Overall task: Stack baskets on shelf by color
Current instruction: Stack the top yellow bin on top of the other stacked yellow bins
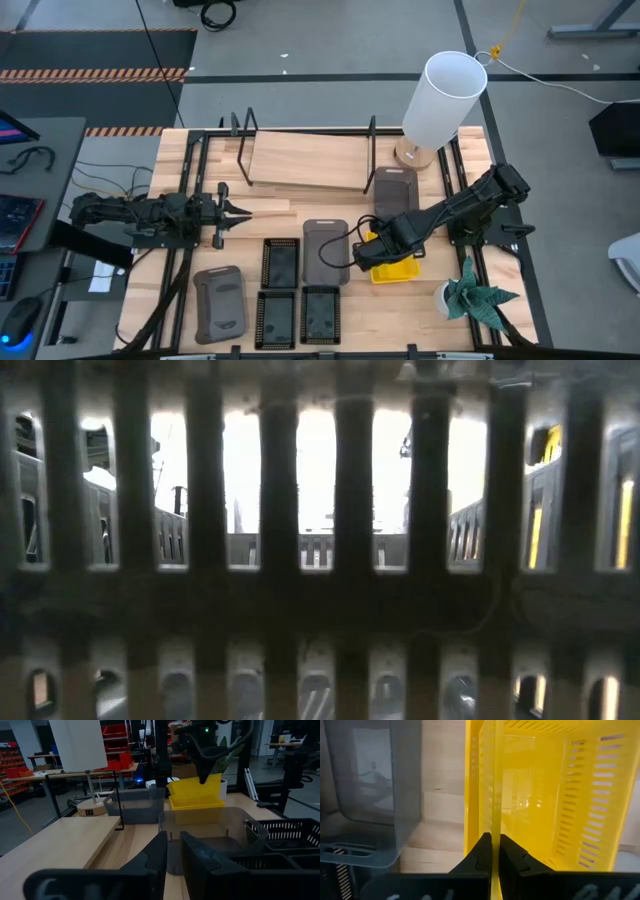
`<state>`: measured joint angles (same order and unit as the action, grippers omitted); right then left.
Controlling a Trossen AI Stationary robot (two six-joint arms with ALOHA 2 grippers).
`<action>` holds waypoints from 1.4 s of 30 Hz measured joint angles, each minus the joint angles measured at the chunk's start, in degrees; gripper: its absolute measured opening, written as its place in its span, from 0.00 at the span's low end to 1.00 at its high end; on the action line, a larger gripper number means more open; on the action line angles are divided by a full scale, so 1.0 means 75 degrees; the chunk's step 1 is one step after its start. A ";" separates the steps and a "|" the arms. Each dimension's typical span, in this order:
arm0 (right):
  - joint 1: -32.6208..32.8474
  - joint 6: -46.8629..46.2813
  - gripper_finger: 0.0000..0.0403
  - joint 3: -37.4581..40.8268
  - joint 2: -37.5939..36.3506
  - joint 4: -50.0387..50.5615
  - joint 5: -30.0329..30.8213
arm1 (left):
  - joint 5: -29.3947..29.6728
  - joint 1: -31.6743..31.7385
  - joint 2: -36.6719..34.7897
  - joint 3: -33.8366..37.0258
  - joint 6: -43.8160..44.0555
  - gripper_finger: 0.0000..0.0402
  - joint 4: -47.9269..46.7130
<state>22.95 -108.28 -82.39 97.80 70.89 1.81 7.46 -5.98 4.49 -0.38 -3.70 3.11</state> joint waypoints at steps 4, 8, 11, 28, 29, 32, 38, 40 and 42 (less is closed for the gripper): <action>-0.0073 0.0033 0.03 -0.0562 -0.0013 0.0713 0.0188 | -0.0003 0.0002 0.0000 0.0000 0.0000 0.13 0.0000; -0.0071 -0.0026 0.03 -0.0877 -0.0011 0.1199 0.0264 | -0.0002 0.0000 -0.0002 0.0001 0.0000 0.13 0.0003; -0.0071 -0.0128 0.03 -0.0874 0.0089 0.1178 0.0169 | -0.0001 0.0003 0.0000 0.0003 0.0000 0.14 0.0003; -0.0051 0.0295 0.03 -0.0872 0.1097 0.1164 -0.0398 | 0.0000 0.0001 -0.0003 0.0001 0.0000 0.14 0.0003; -0.0049 0.0305 0.03 -0.0871 0.1102 0.1158 -0.0400 | 0.0000 0.0000 -0.0003 0.0000 0.0000 0.14 0.0003; -0.0050 0.0268 0.03 -0.0873 0.1171 0.1148 -0.0375 | 0.0000 0.0000 0.0000 0.0000 0.0000 0.15 0.0003; -0.0051 0.0501 0.04 -0.0869 0.1502 0.1158 -0.0718 | -0.0001 0.0001 -0.0001 0.0000 0.0000 0.13 -0.0016; -0.0049 0.0651 0.04 -0.0868 0.1602 0.1113 -0.0848 | 0.0000 0.0001 -0.0003 0.0000 0.0000 0.13 0.0011; -0.0048 0.0726 0.04 -0.0868 0.1692 0.1036 -0.0884 | -0.0003 0.0003 -0.0001 0.0001 0.0000 0.13 -0.0002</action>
<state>22.59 -102.84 -88.90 110.49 78.66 -4.82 7.44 -5.96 4.48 -0.37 -3.70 3.10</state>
